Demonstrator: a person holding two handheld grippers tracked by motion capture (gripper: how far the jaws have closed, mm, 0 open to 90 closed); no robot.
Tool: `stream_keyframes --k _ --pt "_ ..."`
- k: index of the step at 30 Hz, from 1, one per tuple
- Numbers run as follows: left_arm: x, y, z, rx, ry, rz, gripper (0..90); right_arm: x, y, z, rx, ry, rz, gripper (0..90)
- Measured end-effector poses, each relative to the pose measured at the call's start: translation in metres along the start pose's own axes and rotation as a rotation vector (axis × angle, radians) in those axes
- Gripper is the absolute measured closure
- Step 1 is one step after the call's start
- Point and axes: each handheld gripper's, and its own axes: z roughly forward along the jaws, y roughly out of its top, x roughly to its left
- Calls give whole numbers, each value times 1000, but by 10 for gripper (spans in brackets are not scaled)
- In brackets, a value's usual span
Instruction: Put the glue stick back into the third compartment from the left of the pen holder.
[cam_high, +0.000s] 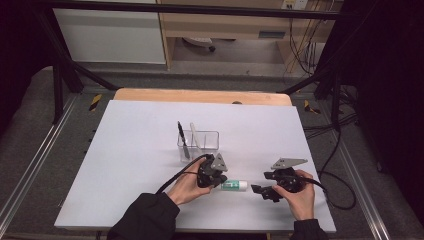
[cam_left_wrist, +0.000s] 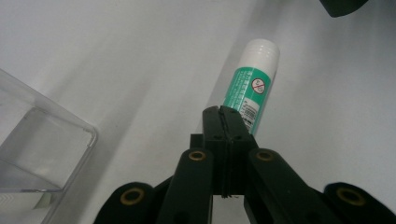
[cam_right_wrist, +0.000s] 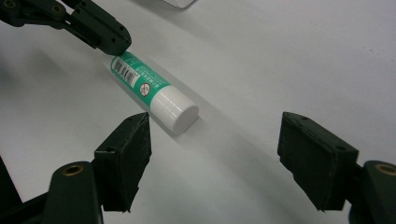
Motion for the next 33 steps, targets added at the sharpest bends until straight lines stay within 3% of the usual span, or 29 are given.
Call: stream_keyframes --k 4,11,15,20,26,30,33 --pt "-2 -1 -1 2 -25 -1 893 -1 0 1 4 10 6 347" --pt "-3 -2 -1 -1 -25 9 892 -2 2 8 8 73 32 525" --pt "-2 -3 -2 -2 -24 7 892 -2 2 12 7 119 46 568" --pt "-2 -3 -2 -2 -24 5 892 -2 2 17 29 146 63 715" --pt "-2 -3 -2 0 -23 6 892 -2 3 20 37 127 83 812" --pt "-2 -3 -2 -1 -23 4 892 1 3 21 59 102 59 894" --pt "-2 -3 -2 1 -24 10 892 2 3 22 69 91 53 900"
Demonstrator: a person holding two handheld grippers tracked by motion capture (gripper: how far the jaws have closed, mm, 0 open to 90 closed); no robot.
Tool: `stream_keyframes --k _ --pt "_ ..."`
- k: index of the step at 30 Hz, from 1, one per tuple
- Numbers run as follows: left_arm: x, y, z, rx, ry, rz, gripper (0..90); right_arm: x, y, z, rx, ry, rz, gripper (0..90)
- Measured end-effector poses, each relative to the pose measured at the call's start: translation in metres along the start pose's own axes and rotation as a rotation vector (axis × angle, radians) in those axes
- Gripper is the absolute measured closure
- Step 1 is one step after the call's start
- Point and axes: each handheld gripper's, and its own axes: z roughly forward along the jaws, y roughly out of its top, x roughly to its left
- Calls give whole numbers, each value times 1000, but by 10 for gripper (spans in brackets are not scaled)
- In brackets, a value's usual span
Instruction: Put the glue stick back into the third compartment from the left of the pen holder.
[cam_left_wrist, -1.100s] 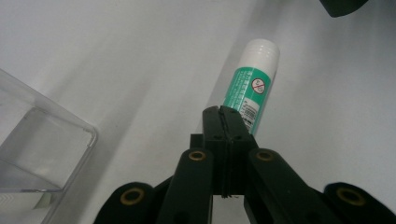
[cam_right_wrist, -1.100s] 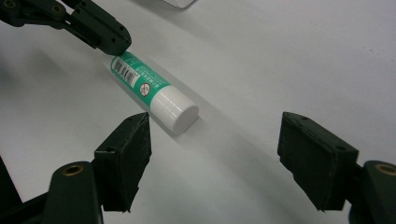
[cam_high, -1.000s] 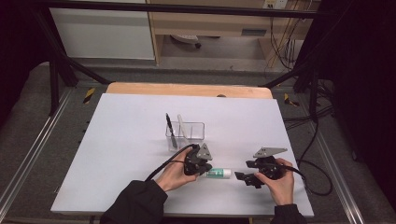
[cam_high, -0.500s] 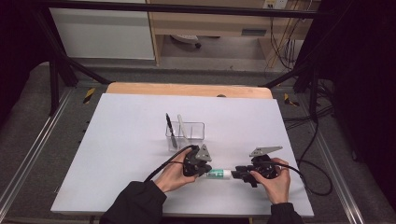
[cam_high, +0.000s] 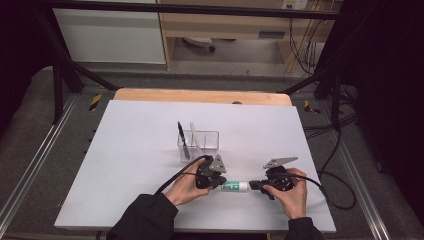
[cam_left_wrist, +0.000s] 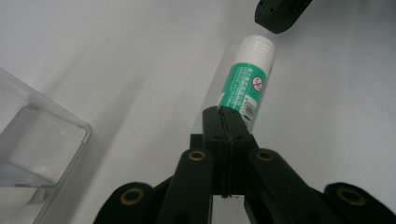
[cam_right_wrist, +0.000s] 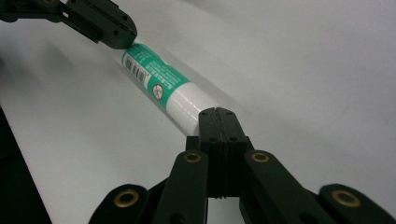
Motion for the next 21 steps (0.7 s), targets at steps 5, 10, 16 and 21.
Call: stream_keyframes --k 5,10,16,21 --pt "0 0 -1 -4 2 2 892 2 2 4 7 -8 6 900" --pt "2 0 -6 -10 15 7 892 1 4 9 5 -54 19 900" --pt "6 -1 -14 -12 8 4 881 1 6 12 -5 -65 21 900" --pt "10 -2 -17 19 -22 11 760 3 7 13 -5 -66 21 900"
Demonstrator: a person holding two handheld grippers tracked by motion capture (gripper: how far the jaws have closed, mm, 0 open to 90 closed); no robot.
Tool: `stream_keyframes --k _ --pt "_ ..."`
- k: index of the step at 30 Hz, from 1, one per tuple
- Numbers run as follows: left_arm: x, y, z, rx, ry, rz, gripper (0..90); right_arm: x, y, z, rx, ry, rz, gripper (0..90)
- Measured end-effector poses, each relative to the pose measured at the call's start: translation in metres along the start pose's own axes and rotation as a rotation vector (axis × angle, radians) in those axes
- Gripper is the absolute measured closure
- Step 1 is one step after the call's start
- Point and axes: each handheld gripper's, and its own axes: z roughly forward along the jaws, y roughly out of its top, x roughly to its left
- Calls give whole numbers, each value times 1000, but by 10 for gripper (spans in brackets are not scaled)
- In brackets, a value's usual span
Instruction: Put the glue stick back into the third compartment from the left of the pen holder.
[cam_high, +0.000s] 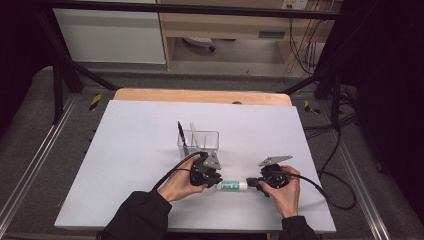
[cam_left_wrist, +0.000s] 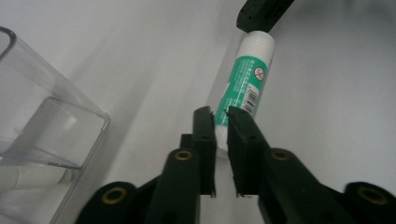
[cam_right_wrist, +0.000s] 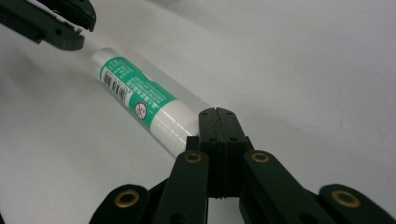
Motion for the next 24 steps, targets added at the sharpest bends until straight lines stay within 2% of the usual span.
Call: stream_keyframes --k 5,8,9,17,24 --pt "-1 1 4 32 -16 20 573 2 2 1 -14 -8 7 900" --pt "-3 5 9 47 -21 36 498 4 3 3 -15 -7 5 900" --pt "-4 6 12 55 -32 42 489 4 3 4 -18 -10 -2 900" --pt "-8 16 24 102 -35 95 437 12 7 10 -26 -2 -1 900" --pt "-12 21 32 149 -42 120 470 19 11 16 -22 9 -15 900"
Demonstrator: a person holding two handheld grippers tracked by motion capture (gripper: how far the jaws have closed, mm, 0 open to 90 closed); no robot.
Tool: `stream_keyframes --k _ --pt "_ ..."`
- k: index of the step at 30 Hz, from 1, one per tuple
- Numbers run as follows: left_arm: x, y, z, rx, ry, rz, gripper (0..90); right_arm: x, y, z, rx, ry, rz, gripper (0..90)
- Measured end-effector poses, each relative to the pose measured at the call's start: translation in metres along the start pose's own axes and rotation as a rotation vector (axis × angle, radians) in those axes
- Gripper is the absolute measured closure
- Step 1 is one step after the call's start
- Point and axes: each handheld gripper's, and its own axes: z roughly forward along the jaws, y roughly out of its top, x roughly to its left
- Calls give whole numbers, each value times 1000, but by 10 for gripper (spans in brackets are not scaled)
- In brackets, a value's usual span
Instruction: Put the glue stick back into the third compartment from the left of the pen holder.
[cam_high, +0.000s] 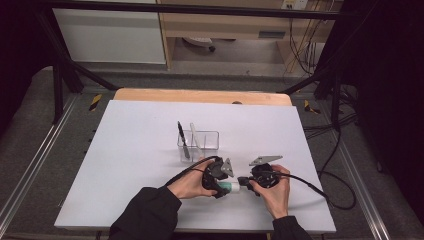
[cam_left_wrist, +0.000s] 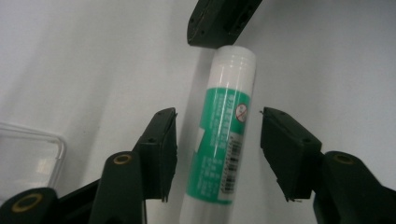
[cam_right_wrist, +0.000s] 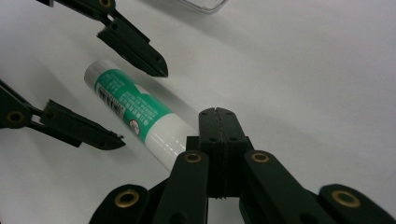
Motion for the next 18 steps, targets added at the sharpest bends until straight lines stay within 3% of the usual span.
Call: stream_keyframes --k 14,18 --pt "-3 6 9 66 -33 18 597 4 1 4 -4 10 -7 900" --pt "-5 9 10 86 -31 29 610 3 1 0 -12 -1 -11 861"
